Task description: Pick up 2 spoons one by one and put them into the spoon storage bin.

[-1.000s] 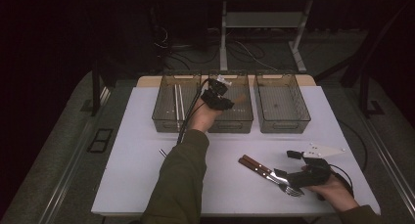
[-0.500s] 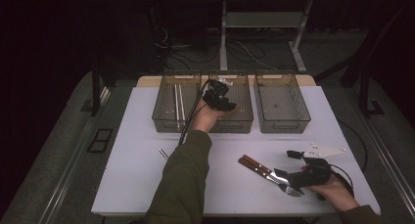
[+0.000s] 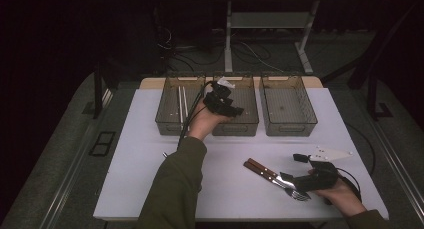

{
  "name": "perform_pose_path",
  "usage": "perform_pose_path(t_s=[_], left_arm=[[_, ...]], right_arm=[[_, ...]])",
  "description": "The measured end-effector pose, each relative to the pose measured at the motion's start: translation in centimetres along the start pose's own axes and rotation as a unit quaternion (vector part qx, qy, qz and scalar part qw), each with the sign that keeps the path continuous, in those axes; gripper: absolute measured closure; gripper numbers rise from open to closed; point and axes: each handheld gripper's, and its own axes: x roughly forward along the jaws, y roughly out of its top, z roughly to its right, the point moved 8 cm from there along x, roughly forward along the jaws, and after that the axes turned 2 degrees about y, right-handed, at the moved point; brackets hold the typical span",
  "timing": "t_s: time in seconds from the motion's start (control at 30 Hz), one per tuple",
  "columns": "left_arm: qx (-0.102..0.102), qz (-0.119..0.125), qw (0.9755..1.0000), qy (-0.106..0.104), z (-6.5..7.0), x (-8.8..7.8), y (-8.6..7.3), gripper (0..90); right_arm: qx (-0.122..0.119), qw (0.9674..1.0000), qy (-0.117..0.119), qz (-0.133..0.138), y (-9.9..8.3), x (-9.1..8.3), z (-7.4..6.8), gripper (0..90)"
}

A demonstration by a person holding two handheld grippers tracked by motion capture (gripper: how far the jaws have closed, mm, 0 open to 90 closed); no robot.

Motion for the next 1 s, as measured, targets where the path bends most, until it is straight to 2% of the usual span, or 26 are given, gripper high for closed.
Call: perform_pose_path(t_s=[0.13, 0.3, 0.63, 0.87, 1.0], left_arm=[[0.005, 0.010, 0.9999, -0.009, 0.6, -1.3, -0.8, 40.4], [0.007, 0.023, 0.9996, -0.018, 1.4, -2.9, -2.0, 48.0], [0.025, 0.039, 0.9986, -0.027, 2.6, -6.1, -5.0, 70.9], [0.024, 0.044, 0.9983, -0.028, 3.2, -8.5, -8.1, 88.1], [0.019, 0.038, 0.9988, -0.024, 3.4, -9.6, -10.1, 89.1]], right_arm=[[0.001, 1.0000, -0.001, 0.000, 0.0, 0.0, 0.1, 12.0], [0.001, 1.0000, -0.003, -0.002, -0.1, 0.0, 0.1, 12.0], [0.004, 1.0000, -0.005, -0.003, -0.1, 0.1, 0.3, 12.0], [0.005, 1.0000, -0.006, -0.004, -0.2, 0.1, 0.3, 12.0], [0.006, 0.9999, -0.007, -0.005, -0.2, 0.2, 0.4, 12.0]])
